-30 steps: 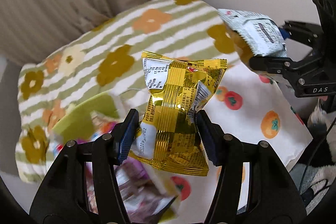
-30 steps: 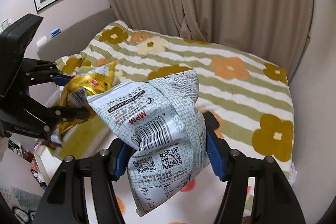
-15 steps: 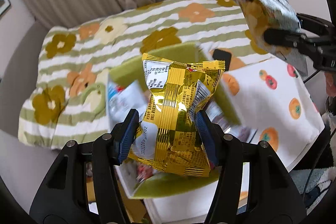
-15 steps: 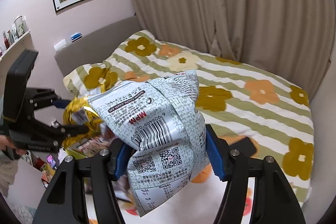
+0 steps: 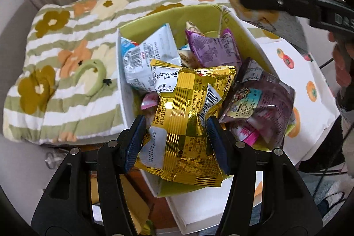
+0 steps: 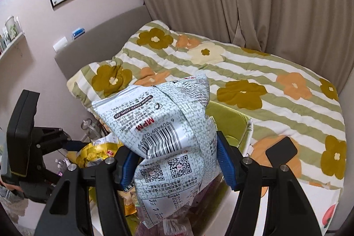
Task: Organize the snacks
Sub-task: 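Carry both packets into the box and open both grippers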
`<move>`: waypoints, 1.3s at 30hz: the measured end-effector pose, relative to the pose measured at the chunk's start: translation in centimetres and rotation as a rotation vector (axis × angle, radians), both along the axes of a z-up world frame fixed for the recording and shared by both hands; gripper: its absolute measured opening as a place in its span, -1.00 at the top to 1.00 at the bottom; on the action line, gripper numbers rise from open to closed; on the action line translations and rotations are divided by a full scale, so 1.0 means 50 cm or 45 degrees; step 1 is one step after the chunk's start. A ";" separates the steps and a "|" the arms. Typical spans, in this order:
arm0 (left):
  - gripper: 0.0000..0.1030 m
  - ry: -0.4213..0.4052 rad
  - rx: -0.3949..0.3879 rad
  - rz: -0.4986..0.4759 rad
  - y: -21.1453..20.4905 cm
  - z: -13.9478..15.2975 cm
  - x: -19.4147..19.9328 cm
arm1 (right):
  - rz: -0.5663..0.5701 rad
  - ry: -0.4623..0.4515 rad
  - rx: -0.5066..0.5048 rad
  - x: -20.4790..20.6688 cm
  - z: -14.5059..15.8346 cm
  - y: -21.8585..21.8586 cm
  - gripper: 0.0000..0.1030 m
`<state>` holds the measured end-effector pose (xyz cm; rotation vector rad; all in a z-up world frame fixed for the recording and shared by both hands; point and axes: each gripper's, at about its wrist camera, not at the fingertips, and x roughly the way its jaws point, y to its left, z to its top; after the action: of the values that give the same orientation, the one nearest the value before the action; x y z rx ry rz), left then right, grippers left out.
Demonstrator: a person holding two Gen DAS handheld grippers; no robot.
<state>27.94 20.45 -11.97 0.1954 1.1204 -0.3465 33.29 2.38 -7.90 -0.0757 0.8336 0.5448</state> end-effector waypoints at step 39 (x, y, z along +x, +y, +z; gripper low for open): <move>-0.99 -0.034 -0.120 0.106 0.025 0.003 0.004 | 0.081 0.045 -0.044 0.108 -0.049 0.070 -0.93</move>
<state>28.11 21.69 -11.83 0.0693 1.0801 -0.3207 38.70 5.87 -10.37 -0.1251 0.8775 0.5927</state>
